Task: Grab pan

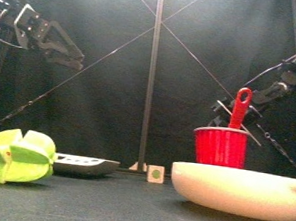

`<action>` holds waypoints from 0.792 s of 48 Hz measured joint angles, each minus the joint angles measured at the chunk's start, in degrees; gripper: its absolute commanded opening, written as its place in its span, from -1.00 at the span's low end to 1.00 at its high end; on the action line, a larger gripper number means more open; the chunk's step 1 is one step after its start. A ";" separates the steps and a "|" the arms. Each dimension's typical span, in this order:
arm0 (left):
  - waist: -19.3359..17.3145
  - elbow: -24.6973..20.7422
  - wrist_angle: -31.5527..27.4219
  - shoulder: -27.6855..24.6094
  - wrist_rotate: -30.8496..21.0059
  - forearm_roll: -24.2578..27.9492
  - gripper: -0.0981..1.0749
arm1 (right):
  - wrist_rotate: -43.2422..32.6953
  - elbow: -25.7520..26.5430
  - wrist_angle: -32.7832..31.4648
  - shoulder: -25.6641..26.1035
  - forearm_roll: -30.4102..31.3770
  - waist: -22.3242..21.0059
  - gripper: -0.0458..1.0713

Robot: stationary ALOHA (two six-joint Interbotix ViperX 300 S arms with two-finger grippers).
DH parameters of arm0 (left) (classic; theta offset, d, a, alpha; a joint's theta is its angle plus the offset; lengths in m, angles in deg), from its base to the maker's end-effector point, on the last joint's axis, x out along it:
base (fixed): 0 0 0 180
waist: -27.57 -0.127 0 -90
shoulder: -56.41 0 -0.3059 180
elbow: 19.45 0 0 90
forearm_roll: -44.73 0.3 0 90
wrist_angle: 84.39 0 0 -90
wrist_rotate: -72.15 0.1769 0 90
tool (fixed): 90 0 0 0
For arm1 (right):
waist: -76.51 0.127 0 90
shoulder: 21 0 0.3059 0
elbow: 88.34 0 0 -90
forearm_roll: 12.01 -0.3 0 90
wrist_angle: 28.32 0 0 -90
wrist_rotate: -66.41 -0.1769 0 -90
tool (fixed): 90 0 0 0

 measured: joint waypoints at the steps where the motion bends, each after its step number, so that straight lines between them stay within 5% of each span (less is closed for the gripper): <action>1: 0.00 0.00 0.00 0.00 0.09 0.00 0.92 | 0.00 0.00 0.00 0.00 0.09 0.00 0.51; 23: 0.00 0.09 0.00 0.00 -0.09 0.00 0.92 | 0.44 -0.09 -0.18 7.38 1.49 2.02 0.50; 38: 0.00 0.44 0.00 0.00 -0.09 0.00 0.92 | 0.79 -0.09 3.60 18.19 10.11 10.46 0.49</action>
